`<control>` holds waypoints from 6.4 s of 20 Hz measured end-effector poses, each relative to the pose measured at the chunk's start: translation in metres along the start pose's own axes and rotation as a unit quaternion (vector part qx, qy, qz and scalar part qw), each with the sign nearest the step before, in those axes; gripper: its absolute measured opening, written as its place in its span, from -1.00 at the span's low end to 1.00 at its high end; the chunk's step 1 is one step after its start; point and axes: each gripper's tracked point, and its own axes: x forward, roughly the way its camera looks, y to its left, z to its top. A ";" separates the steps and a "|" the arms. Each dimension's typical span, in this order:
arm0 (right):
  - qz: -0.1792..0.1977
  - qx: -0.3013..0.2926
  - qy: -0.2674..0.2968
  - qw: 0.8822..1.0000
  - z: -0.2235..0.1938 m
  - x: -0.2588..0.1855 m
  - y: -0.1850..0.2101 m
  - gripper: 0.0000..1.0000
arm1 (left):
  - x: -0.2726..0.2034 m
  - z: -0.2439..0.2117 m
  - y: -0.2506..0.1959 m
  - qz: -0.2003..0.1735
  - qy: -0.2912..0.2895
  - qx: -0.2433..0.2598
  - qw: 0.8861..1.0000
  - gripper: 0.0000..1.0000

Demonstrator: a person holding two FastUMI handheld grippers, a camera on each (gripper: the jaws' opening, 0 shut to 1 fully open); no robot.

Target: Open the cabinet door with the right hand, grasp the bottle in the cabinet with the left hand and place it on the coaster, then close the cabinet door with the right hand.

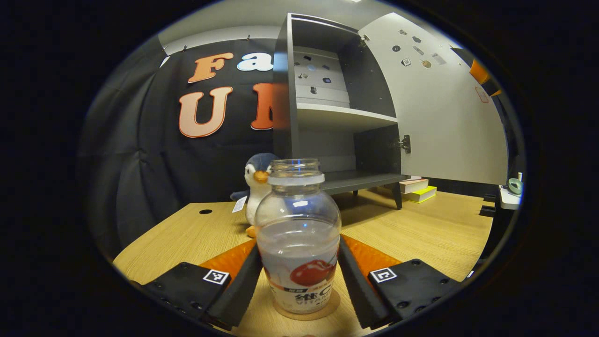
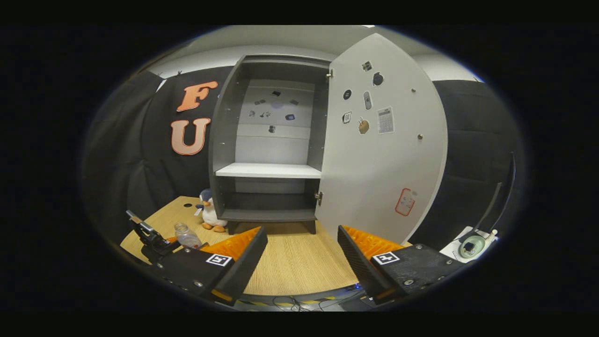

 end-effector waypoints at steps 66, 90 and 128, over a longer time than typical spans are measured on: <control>0.112 0.100 -0.099 0.984 0.188 0.037 0.060 0.93 | -0.037 0.350 0.056 0.042 -0.107 -0.014 0.993 0.91; 0.181 0.114 -0.085 0.973 0.217 0.164 0.159 0.89 | 0.000 0.342 0.102 0.093 -0.094 -0.012 0.991 0.91; 0.078 0.006 -0.109 0.991 0.187 0.078 0.101 0.90 | -0.001 0.344 0.097 0.111 -0.085 0.000 0.990 0.90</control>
